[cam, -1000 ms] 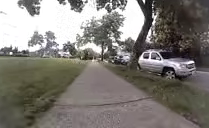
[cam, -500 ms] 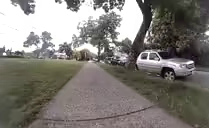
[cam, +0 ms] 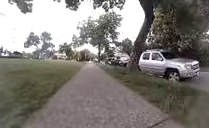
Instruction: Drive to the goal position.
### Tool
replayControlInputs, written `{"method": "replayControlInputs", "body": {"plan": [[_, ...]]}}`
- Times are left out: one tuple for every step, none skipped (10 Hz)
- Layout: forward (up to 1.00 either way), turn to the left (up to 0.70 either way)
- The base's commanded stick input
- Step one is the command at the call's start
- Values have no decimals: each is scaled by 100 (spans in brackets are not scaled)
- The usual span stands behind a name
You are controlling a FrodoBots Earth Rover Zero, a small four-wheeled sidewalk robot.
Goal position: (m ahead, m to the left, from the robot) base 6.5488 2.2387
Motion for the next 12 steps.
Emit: {"method": "replayControlInputs", "body": {"plan": [[70, 35], [70, 35], [70, 35], [70, 19], [70, 0], [70, 0], [70, 0], [70, 0], [70, 0], [70, 0], [70, 0], [70, 0]]}}
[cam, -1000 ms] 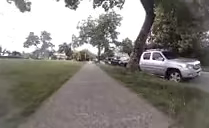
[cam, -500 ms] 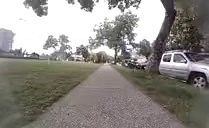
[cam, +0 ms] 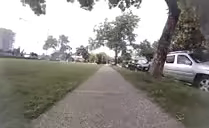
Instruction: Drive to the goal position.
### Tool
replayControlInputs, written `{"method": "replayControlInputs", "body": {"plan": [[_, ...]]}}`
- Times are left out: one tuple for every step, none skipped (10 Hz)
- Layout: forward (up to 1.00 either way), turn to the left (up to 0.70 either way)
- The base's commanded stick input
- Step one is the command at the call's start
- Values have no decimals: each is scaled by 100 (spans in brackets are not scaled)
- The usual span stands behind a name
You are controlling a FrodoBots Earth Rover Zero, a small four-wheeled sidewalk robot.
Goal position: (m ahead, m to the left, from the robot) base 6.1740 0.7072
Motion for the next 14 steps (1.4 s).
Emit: {"method": "replayControlInputs", "body": {"plan": [[70, 0], [70, 0], [70, 0], [70, 0], [70, 0], [70, 0], [70, 0], [70, 0], [70, 0], [70, 0], [70, 0], [70, 0], [70, 0], [70, 0]]}}
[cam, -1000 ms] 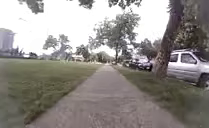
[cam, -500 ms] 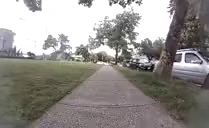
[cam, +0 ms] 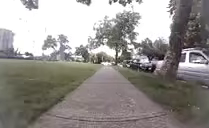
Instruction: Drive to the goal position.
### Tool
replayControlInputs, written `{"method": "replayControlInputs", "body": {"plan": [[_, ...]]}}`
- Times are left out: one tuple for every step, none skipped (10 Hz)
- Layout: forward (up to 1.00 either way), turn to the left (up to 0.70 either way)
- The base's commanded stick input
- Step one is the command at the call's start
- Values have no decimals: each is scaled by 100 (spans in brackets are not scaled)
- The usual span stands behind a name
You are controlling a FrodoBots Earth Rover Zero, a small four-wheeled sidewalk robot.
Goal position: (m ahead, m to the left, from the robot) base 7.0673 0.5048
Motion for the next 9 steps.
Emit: {"method": "replayControlInputs", "body": {"plan": [[70, 0], [70, 0], [70, 0], [70, 0], [70, 0], [70, 0], [70, 0], [70, 0], [70, 0]]}}
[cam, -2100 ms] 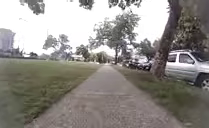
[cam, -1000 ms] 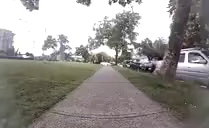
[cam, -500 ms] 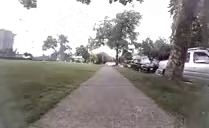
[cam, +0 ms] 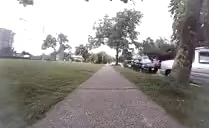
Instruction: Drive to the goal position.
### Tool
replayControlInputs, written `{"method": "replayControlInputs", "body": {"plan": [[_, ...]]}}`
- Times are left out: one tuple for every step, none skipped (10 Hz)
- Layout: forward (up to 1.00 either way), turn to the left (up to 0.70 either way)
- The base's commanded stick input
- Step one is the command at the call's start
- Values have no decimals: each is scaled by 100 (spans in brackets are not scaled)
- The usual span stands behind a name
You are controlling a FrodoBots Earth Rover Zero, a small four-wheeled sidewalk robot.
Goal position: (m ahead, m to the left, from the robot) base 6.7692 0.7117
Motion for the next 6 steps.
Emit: {"method": "replayControlInputs", "body": {"plan": [[70, 0], [70, 0], [70, 0], [70, 0], [70, 0], [70, 0]]}}
